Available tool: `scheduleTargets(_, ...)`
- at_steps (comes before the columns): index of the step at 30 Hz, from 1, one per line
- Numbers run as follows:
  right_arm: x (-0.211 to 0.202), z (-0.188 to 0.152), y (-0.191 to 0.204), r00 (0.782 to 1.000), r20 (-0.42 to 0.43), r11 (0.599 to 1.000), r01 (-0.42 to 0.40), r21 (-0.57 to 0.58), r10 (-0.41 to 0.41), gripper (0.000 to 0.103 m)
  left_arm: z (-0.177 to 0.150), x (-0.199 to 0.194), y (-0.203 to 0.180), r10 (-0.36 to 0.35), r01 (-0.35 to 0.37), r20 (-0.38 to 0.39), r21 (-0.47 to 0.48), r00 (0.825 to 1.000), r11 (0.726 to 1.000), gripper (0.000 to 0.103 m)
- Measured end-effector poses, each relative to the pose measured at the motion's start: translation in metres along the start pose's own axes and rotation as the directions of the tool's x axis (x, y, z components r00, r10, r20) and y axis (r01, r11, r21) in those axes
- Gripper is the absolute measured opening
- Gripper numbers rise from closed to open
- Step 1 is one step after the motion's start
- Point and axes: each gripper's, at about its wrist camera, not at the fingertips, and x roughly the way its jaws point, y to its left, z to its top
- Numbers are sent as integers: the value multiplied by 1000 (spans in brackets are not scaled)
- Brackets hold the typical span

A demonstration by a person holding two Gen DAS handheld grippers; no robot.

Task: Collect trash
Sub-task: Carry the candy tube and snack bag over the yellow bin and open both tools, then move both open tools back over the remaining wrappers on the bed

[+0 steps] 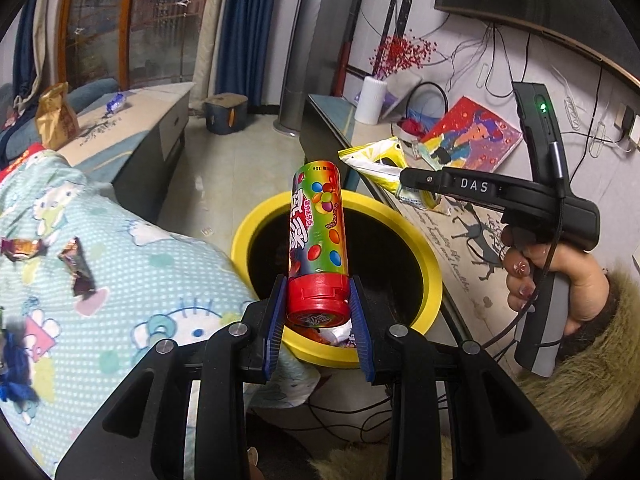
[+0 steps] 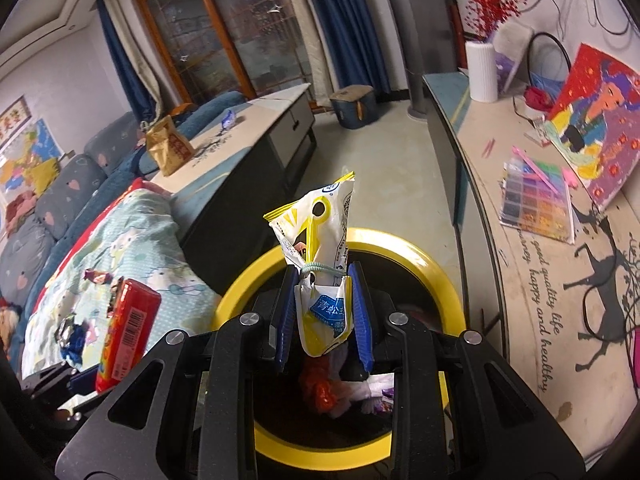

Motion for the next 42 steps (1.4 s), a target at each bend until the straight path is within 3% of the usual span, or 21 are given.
scheduleTargets(15, 16, -7, -17, 998, -60, 999, 11, 52, -8, 21, 2, 59, 4, -42, 39, -86, -35, 995, 999, 29)
scheduleTargets(18, 21, -8, -22, 996, -92, 996, 3, 89, 5, 32, 4, 64, 5, -52, 48, -82, -47, 995, 998, 30)
scheduleTargets(19, 23, -9, -25, 995, -100, 994, 3, 109, 8, 35, 4, 65, 10, -50, 45, -76, -70, 996, 997, 42)
scheduleTargets(20, 24, -10, -27, 994, -105, 993, 6, 119, 6, 36, 4, 64, 14, -46, 40, -70, -93, 996, 995, 71)
scheduleTargets(22, 25, -11, -29, 994, -106, 992, 14, 122, 0, 43, 3, 58, 21, -38, 32, -46, -132, 998, 991, 94)
scheduleTargets(25, 22, -12, -28, 996, -94, 992, 23, 126, -11, 50, 4, 43, 28, -21, 21, -3, -156, 1000, 987, 95)
scheduleTargets(42, 0, -8, 39, 998, -29, 997, -53, -54, 51, 56, 4, -24, 56, 138, -113, 122, -194, 983, 974, 96)
